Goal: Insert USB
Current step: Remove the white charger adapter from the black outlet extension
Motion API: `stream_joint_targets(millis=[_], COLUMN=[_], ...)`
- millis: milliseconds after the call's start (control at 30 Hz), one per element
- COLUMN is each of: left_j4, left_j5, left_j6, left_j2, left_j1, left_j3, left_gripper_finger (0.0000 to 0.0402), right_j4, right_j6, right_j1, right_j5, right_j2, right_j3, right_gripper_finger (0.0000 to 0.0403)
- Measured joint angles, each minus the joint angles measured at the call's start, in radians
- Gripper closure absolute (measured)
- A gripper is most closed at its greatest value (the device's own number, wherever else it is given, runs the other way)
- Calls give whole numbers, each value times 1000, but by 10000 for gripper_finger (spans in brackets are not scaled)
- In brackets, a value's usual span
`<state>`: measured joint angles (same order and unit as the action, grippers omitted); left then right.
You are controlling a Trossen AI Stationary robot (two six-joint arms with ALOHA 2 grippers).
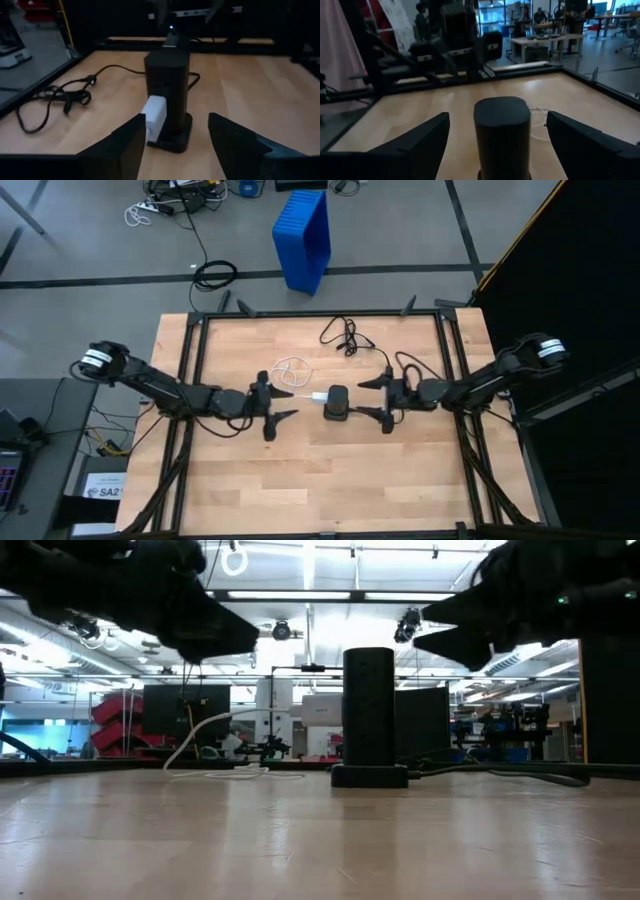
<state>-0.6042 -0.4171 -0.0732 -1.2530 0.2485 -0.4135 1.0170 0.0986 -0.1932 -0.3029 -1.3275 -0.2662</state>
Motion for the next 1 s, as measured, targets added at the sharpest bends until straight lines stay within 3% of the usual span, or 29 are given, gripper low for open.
stream_joint_targets(millis=[300,500,767,1000], left_j4=[160,145,16,101], left_j5=[51,206,385,387], left_j6=[97,66,41,46], left_j2=[-111,-134,-184,-247], left_j1=[-130,-247,-291,-303], left_j3=[-127,-129,-139,-225], left_gripper_finger=[127,124,124,124], right_j4=[-1,-18,-124,-300], right_j6=[-58,-15,6,-68], right_j1=[34,92,162,174], right_j5=[12,105,275,297], right_j2=[-144,-144,-144,-143], right_j3=[-84,-86,-143,-189], right_gripper_finger=[98,98,98,98])
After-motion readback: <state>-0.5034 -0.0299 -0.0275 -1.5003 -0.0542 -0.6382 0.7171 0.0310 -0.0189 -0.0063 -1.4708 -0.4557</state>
